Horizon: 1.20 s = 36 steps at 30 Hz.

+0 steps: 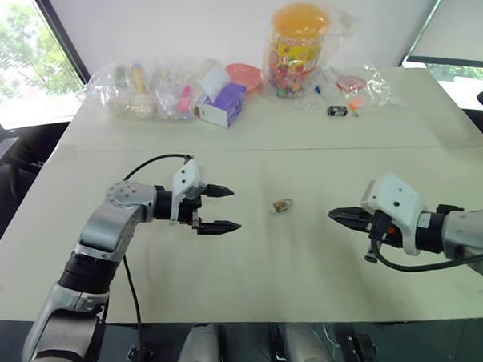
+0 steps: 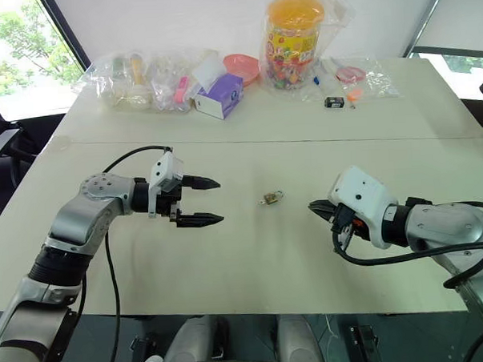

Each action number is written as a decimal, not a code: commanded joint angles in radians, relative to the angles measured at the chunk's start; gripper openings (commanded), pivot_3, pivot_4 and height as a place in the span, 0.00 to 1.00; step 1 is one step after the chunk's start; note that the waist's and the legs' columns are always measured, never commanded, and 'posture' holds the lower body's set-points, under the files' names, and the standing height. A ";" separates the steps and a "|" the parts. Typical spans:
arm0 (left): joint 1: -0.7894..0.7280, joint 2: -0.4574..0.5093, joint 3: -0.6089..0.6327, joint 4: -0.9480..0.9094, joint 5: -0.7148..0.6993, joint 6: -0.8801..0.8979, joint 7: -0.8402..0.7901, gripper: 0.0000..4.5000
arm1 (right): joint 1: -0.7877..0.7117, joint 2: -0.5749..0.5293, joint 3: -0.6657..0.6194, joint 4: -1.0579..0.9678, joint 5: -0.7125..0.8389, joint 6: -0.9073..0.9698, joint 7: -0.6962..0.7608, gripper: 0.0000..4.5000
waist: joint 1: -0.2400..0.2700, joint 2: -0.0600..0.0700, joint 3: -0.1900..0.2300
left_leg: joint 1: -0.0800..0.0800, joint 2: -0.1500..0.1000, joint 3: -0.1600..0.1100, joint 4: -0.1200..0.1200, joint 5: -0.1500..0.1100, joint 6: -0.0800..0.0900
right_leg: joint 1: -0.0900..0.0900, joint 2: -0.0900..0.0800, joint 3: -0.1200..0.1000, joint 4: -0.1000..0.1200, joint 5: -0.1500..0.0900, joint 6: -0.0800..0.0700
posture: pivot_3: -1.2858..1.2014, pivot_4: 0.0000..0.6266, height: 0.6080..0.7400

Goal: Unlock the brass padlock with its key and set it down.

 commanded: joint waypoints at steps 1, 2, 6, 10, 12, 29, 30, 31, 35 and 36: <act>-0.021 0.014 0.011 -0.028 -0.005 -0.011 -0.005 0.99 | -0.018 -0.012 -0.001 -0.004 0.006 -0.019 -0.004 0.00 | 0.000 0.000 0.000 | 0.000 0.000 0.000 0.000 0.000 0.000 | 0.000 0.000 0.000 0.000 0.000 0.000 | 0.52 0.24 1.00; -0.026 0.012 0.013 -0.027 -0.005 0.002 0.002 0.99 | -0.022 -0.012 0.003 -0.002 0.005 -0.021 -0.005 0.00 | 0.000 0.000 0.000 | 0.000 0.000 0.000 0.000 0.000 0.000 | 0.000 0.000 0.000 0.000 0.000 0.000 | 0.52 0.24 1.00; -0.037 0.008 0.020 -0.037 -0.017 0.026 0.012 0.99 | -0.032 -0.016 0.016 0.010 0.004 -0.025 -0.001 0.00 | 0.000 0.000 0.000 | 0.000 0.000 0.000 0.000 0.000 0.000 | 0.000 0.000 0.000 0.000 0.000 0.000 | 0.52 0.24 1.00; -0.038 0.009 0.015 -0.030 -0.008 0.015 0.010 0.99 | -0.045 -0.022 0.038 0.031 -0.008 -0.044 0.004 0.00 | 0.000 0.000 0.000 | 0.000 0.000 0.000 0.000 0.000 0.000 | 0.000 0.000 0.000 0.000 0.000 0.000 | 0.52 0.24 1.00; -0.037 0.007 0.016 -0.033 -0.009 0.020 0.014 0.99 | -0.055 -0.022 0.048 0.045 -0.009 -0.052 0.006 0.00 | 0.000 0.000 0.000 | 0.000 0.000 0.000 0.000 0.000 0.000 | 0.000 0.000 0.000 0.000 0.000 0.000 | 0.52 0.24 1.00; -0.035 0.008 0.014 -0.042 -0.009 0.034 0.019 0.99 | -0.161 -0.017 0.176 0.196 -0.080 -0.182 0.040 0.00 | -0.002 0.000 0.000 | 0.000 0.000 0.000 0.000 0.000 0.000 | 0.000 0.000 0.000 0.000 0.000 0.000 | 0.52 0.24 1.00; -0.035 0.007 0.015 -0.042 -0.009 0.033 0.020 0.99 | -0.172 -0.016 0.192 0.211 -0.088 -0.194 0.049 0.00 | -0.001 0.000 0.000 | 0.000 0.000 0.000 0.000 0.000 0.000 | 0.000 0.000 0.000 0.000 0.000 0.000 | 0.52 0.24 1.00; -0.036 0.005 0.016 -0.042 -0.009 0.035 0.023 0.99 | -0.201 -0.010 0.228 0.247 -0.104 -0.222 0.069 0.00 | -0.002 0.000 0.000 | 0.000 0.000 0.000 0.000 0.000 0.000 | 0.000 0.000 0.000 0.001 0.000 0.000 | 0.52 0.24 1.00; -0.039 0.003 0.019 -0.042 -0.010 0.036 0.029 1.00 | -0.338 0.037 0.361 0.416 -0.169 -0.326 0.142 0.19 | -0.008 0.000 0.000 | 0.001 0.000 0.000 0.001 0.000 0.000 | 0.000 0.000 0.000 0.001 0.000 0.000 | 0.52 0.24 1.00; -0.039 0.005 0.021 -0.042 -0.010 0.036 0.030 1.00 | -0.375 0.051 0.396 0.470 -0.194 -0.360 0.164 0.31 | -0.008 0.000 0.000 | 0.000 0.000 0.000 0.001 0.000 0.000 | 0.000 0.000 0.000 0.001 0.000 0.000 | 0.52 0.24 1.00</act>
